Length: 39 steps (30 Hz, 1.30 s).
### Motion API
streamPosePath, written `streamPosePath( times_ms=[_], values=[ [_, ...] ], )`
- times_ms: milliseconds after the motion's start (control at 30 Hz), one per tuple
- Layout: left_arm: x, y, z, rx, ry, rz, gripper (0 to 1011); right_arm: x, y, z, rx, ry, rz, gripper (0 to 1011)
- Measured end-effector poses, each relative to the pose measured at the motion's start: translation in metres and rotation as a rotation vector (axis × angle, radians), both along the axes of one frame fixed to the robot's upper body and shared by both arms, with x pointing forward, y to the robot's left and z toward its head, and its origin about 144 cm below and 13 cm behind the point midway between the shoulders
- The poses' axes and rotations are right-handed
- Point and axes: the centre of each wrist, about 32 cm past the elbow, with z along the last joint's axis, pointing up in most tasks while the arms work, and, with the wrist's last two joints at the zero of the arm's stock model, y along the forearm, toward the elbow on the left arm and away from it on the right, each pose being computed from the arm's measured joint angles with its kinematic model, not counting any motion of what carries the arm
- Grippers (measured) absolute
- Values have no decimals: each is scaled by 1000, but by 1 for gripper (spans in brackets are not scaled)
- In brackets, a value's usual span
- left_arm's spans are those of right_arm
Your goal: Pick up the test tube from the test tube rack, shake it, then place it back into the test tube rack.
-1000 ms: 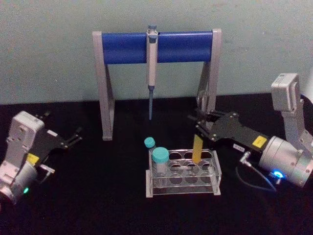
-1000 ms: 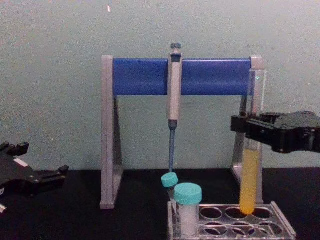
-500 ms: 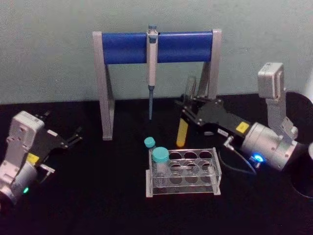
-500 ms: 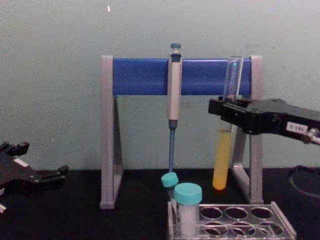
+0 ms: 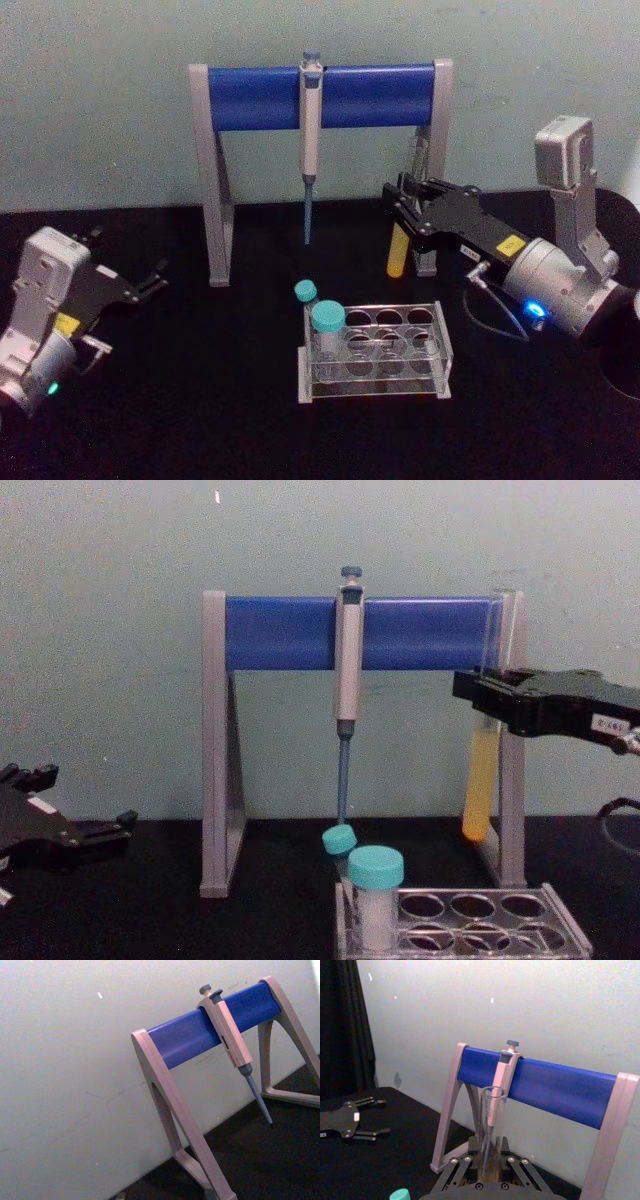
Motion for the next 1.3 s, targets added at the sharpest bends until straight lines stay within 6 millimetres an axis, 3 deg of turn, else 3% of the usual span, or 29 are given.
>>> streamPosePath(
  times_ms=[333, 733, 1000, 1300],
  values=[
    [0, 0, 0, 0, 0, 0, 1010, -13, -10, 4, -55, 14, -27, 232],
    [0, 0, 0, 0, 0, 0, 1010, -33, -13, 12, -89, 89, 134, 233],
    [0, 0, 0, 0, 0, 0, 1010, -18, 0, 5, -12, 71, 191, 232],
    [0, 0, 0, 0, 0, 0, 1010, 5, 7, -2, 25, 8, 126, 233]
  ],
)
